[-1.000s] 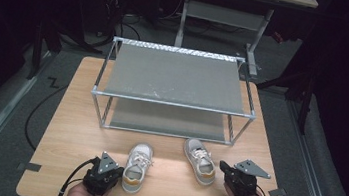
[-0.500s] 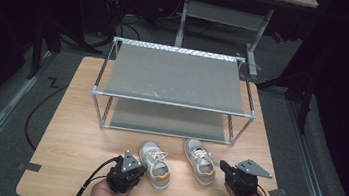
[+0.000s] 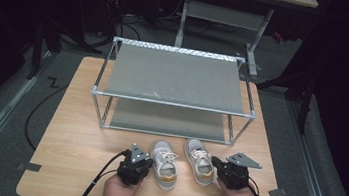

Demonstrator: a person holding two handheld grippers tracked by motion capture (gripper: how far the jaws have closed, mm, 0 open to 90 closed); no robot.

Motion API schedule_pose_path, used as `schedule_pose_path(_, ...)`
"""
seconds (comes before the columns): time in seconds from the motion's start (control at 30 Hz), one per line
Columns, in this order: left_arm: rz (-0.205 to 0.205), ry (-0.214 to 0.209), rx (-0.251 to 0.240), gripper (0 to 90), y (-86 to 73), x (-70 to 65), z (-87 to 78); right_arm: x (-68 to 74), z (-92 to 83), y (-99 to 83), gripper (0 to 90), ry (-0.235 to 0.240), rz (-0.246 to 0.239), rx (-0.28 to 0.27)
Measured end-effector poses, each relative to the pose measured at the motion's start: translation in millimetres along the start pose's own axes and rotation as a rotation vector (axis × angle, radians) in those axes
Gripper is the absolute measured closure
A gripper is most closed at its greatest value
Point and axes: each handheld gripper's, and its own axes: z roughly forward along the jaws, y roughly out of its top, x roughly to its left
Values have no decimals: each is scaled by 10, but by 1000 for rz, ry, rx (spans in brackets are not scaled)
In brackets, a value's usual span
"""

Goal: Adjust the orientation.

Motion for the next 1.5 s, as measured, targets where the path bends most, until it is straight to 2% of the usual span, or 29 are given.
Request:
schedule_pose_path(0.03, 0, 0, 0, 882, 0, 0, 0, 0, 0, 0, 899, 0, 0, 0)
schedule_pose_path(0.07, 10, -16, -3, 878, 49, -91, 90, 21, -20, -21, 899, 3, -9, -1)
schedule_pose_path(0.17, 2, -23, 2, 875, 64, -122, 136, 21, -29, -35, 899, 15, 0, -2)
schedule_pose_path(0.23, -18, -30, 2, 871, 60, -102, 132, 11, -31, -34, 898, 12, -5, -9)
schedule_pose_path(0.3, -25, -20, 4, 866, 54, -75, 132, -25, 1, -19, 898, -9, 19, -20)
schedule_pose_path(0.33, -31, -23, 6, 868, 55, -73, 141, -44, 88, -9, 899, -12, 34, 7)
schedule_pose_path(0.37, -35, -28, 10, 868, 60, -79, 153, -44, 88, -9, 899, -12, 34, 7)
schedule_pose_path(0.4, -47, -25, 13, 891, 64, -103, 153, 1, 125, -14, 900, -10, 20, 18)
schedule_pose_path(0.43, -41, -23, 7, 891, 72, -110, 162, 1, 125, -14, 900, -10, 20, 18)
schedule_pose_path(0.5, -45, -29, 16, 893, 74, -110, 170, 30, 104, -11, 900, 19, 8, 26)
schedule_pose_path(0.53, -38, -28, 7, 875, 75, -108, 167, 86, 93, -31, 900, 9, -23, 29)
schedule_pose_path(0.57, -46, -34, 8, 875, 68, -113, 147, 86, 93, -31, 900, 9, -23, 29)
schedule_pose_path(0.6, -48, -55, 7, 857, 27, -135, 84, 83, 84, -23, 899, 10, -25, 33)
schedule_pose_path(0.63, -48, -55, 7, 842, 27, -135, 84, 83, 84, -23, 899, 10, -25, 33)
schedule_pose_path(0.7, -31, -79, -10, 835, -56, -200, -55, 65, 78, -31, 899, 17, -20, 30)
schedule_pose_path(0.73, -32, -134, -32, 804, -146, -327, -258, 53, 72, -36, 899, 11, -27, 27)
schedule_pose_path(0.77, -32, -134, -32, 780, -146, -327, -258, 53, 72, -36, 899, 11, -27, 27)
schedule_pose_path(0.83, 32, -166, -59, 751, -219, -518, -409, 32, 66, -35, 899, 7, -21, 24)
schedule_pose_path(0.87, 51, -185, -43, 740, -237, -588, -422, 23, 65, -34, 899, 4, -17, 23)
schedule_pose_path(0.93, 54, -229, -11, 739, -240, -678, -362, 14, 64, -32, 900, 1, -9, 20)
schedule_pose_path(1.03, 58, -253, 6, 767, -196, -747, -231, 26, 44, -40, 899, -4, -8, 19)
schedule_pose_path(1.1, 49, -237, 5, 779, -167, -746, -166, 35, 27, -43, 899, -5, -12, 16)
schedule_pose_path(1.13, 39, -239, 1, 831, -160, -730, -149, 38, 25, -45, 899, -5, -12, 16)
schedule_pose_path(1.2, 48, -200, -8, 842, -144, -704, -140, 33, 41, -54, 899, -3, -12, 24)
schedule_pose_path(1.33, 33, -181, -12, 841, -134, -656, -140, 33, 61, -60, 899, 1, -16, 31)
schedule_pose_path(1.37, 32, -192, -10, 836, -138, -654, -141, 36, 63, -60, 900, 2, -18, 31)
schedule_pose_path(1.47, 55, -224, -20, 790, -203, -634, -216, 36, 46, -60, 900, -3, -21, 27)
schedule_pose_path(1.5, 76, -200, -29, 795, -241, -605, -264, 29, 38, -60, 899, -5, -17, 24)
